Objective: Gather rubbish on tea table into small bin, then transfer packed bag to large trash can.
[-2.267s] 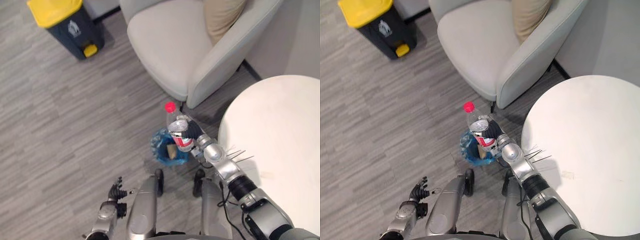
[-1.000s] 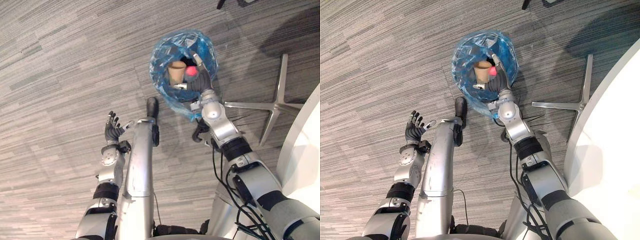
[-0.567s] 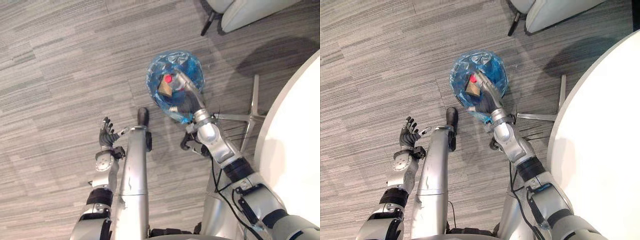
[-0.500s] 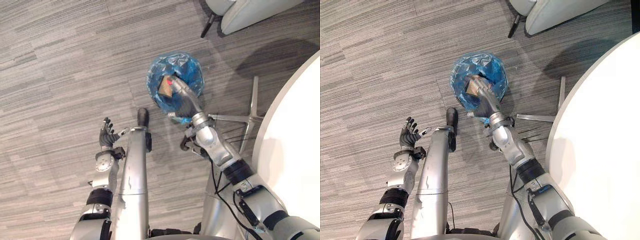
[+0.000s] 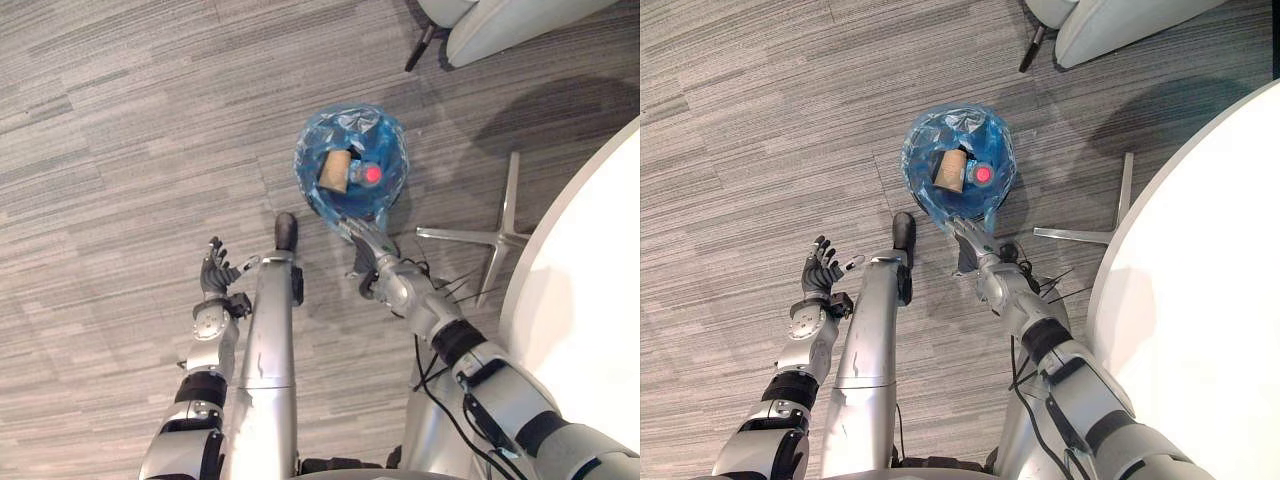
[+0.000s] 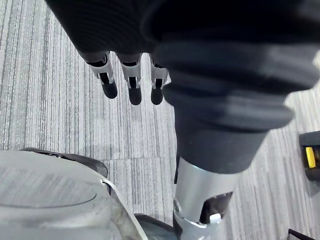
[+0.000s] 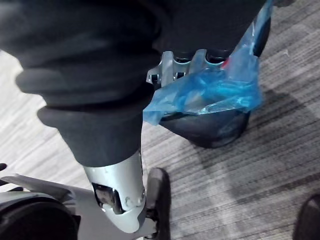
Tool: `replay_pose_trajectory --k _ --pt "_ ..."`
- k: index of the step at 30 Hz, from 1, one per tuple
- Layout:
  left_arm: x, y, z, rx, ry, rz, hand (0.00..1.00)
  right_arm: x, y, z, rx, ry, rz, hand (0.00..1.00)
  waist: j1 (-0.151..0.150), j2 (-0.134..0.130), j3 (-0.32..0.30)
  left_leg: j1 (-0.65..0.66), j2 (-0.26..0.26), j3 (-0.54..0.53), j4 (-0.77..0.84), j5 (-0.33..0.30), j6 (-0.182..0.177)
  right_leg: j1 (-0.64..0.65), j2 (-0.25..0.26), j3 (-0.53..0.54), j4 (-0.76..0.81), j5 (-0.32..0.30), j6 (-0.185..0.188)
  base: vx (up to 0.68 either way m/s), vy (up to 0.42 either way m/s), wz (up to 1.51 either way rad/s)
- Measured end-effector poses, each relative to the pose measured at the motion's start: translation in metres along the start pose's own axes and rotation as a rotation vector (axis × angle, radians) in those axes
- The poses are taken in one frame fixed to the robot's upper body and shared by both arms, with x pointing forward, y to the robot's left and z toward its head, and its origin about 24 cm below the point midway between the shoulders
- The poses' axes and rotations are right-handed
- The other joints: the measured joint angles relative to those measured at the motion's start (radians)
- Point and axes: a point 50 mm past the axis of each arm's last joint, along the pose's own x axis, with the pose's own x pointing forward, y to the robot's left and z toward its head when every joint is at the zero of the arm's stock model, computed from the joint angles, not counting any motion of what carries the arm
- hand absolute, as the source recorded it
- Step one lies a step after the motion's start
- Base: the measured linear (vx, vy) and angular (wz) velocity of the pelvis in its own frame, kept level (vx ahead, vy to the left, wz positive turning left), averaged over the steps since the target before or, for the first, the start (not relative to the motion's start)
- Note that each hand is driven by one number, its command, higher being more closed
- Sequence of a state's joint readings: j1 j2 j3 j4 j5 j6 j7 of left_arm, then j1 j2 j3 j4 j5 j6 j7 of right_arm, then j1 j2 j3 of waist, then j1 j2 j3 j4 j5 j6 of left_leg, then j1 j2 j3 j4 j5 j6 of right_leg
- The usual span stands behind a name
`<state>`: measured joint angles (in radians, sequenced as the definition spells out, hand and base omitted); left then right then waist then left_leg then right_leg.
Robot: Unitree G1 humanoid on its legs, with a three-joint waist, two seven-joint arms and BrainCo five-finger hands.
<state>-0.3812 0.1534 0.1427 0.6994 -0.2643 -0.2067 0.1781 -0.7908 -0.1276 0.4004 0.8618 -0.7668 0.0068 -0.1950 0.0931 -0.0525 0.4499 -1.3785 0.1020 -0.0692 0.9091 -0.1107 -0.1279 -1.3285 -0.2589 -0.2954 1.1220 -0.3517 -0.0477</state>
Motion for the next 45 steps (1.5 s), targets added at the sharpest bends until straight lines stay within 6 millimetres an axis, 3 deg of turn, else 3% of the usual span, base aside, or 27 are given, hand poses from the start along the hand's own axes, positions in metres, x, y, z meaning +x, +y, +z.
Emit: replay_pose_trajectory --k 4,8,16,22,24,31,37,40,45 --pt "0.0 0.0 -0.002 -0.002 0.01 0.004 0.0 0.007 -0.017 -0.003 0.035 0.034 -0.057 1.0 0.002 0.0 0.0 -0.008 -0.002 -0.003 0.003 0.003 0.004 -0.004 -0.003 -0.003 0.003 0.001 -0.002 0.01 0.011 0.03" --pt "0.0 0.001 -0.003 -0.002 0.013 0.007 0.0 0.007 -0.018 -0.005 0.065 0.042 -0.063 1.0 0.001 0.0 0.0 -0.007 -0.001 -0.003 0.003 0.003 0.005 -0.003 -0.003 -0.003 0.002 0.0 0.0 0.0 0.0 0.0" --pt "0.0 0.001 -0.003 -0.002 0.013 0.008 0.0 0.006 -0.035 0.012 0.144 -0.04 -0.148 1.0 0.002 0.0 0.0 -0.002 0.002 -0.002 0.003 0.004 0.005 0.002 0.0 -0.004 -0.001 0.002 -0.003 0.0 0.0 0.0" --pt "0.0 -0.001 -0.001 -0.007 0.005 0.003 0.0 0.003 -0.045 0.012 0.228 -0.047 -0.217 1.0 0.003 0.001 -0.001 0.021 0.004 -0.001 -0.002 0.003 0.005 0.025 0.004 -0.004 -0.009 0.002 -0.003 0.0 0.0 0.0" --pt "-0.001 -0.003 0.0 -0.015 0.0 0.0 0.0 -0.001 -0.046 0.013 0.319 -0.048 -0.236 1.0 0.004 0.001 -0.006 0.03 0.005 -0.001 -0.006 0.003 0.005 0.034 0.006 -0.004 -0.013 0.002 -0.003 0.0 0.0 0.0" --pt "-0.005 -0.019 -0.005 -0.032 0.025 -0.039 0.0 -0.014 -0.04 0.017 0.937 -0.103 -0.213 1.0 0.002 0.001 -0.006 0.119 0.012 0.009 -0.057 0.007 0.0 0.113 0.017 -0.005 -0.058 0.013 -0.017 0.0 0.0 0.0" --pt "-0.014 -0.031 -0.019 -0.029 0.076 -0.092 0.0 -0.027 -0.021 0.022 1.471 -0.167 -0.117 1.0 0.001 0.001 -0.007 0.305 0.02 0.018 -0.21 0.044 -0.001 0.291 0.035 -0.035 -0.186 0.045 -0.022 0.01 -0.003 0.04" --pt "-0.024 -0.03 -0.033 -0.006 0.12 -0.117 0.0 -0.042 0.001 0.025 1.657 -0.156 -0.037 1.0 0.002 0.001 -0.007 0.451 0.02 0.023 -0.285 0.055 -0.002 0.438 0.044 -0.046 -0.256 0.051 -0.014 0.06 -0.014 0.09" --pt "-0.044 -0.015 -0.061 0.026 0.207 -0.098 0.0 -0.068 0.014 0.043 1.781 -0.231 0.054 1.0 -0.001 0.0 -0.028 0.667 0.022 0.052 -0.407 0.067 0.008 0.643 0.065 -0.044 -0.387 0.082 0.007 0.09 0.011 -0.06"
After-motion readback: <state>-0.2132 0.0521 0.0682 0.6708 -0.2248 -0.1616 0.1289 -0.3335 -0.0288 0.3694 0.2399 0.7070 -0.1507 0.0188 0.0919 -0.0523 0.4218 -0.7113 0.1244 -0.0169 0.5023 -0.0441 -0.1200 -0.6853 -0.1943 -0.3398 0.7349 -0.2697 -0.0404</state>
